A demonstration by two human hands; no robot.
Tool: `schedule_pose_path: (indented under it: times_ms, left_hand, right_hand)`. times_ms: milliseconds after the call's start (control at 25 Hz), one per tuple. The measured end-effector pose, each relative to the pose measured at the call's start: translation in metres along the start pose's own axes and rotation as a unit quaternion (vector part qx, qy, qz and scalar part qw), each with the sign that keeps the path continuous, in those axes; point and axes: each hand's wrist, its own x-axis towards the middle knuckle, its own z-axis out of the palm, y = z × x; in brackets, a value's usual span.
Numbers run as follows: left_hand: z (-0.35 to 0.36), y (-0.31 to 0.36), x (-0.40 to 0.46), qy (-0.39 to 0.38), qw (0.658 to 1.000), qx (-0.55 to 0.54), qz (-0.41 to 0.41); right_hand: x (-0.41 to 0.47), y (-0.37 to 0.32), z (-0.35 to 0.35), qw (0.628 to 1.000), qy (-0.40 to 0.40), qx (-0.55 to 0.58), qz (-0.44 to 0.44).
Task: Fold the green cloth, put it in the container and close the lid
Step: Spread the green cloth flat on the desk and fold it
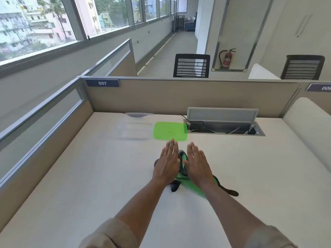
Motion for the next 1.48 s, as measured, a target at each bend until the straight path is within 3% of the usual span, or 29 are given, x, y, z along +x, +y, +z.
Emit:
schedule_pose_path:
  times_ms: [400, 520, 760, 960, 1120, 1480]
  left_hand:
    - [0.017, -0.004, 0.012, -0.025, 0.998, -0.015, -0.059]
    - [0.015, -0.004, 0.017, -0.028, 0.996, -0.017, -0.083]
    - [0.015, -0.003, 0.028, -0.061, 0.987, -0.025, -0.144]
    - [0.015, 0.004, 0.032, -0.099, 0.974, -0.056, -0.197]
    - [0.013, -0.002, 0.034, -0.128, 0.965, -0.072, -0.219]
    - [-0.042, -0.053, 0.045, 0.021, 0.98, -0.031, -0.197]
  right_hand:
    - [-0.004, 0.006, 0.025, 0.998, -0.035, -0.002, 0.05]
    - [0.001, 0.001, 0.025, 0.994, -0.003, 0.03, 0.104]
    - [0.003, 0.001, 0.024, 0.964, -0.056, 0.17, 0.198]
    - [0.006, 0.003, 0.018, 0.943, -0.11, 0.199, 0.241]
    - [0.011, 0.006, 0.005, 0.937, -0.092, 0.203, 0.268]
    - [0.032, 0.054, -0.058, 0.93, 0.057, 0.195, 0.306]
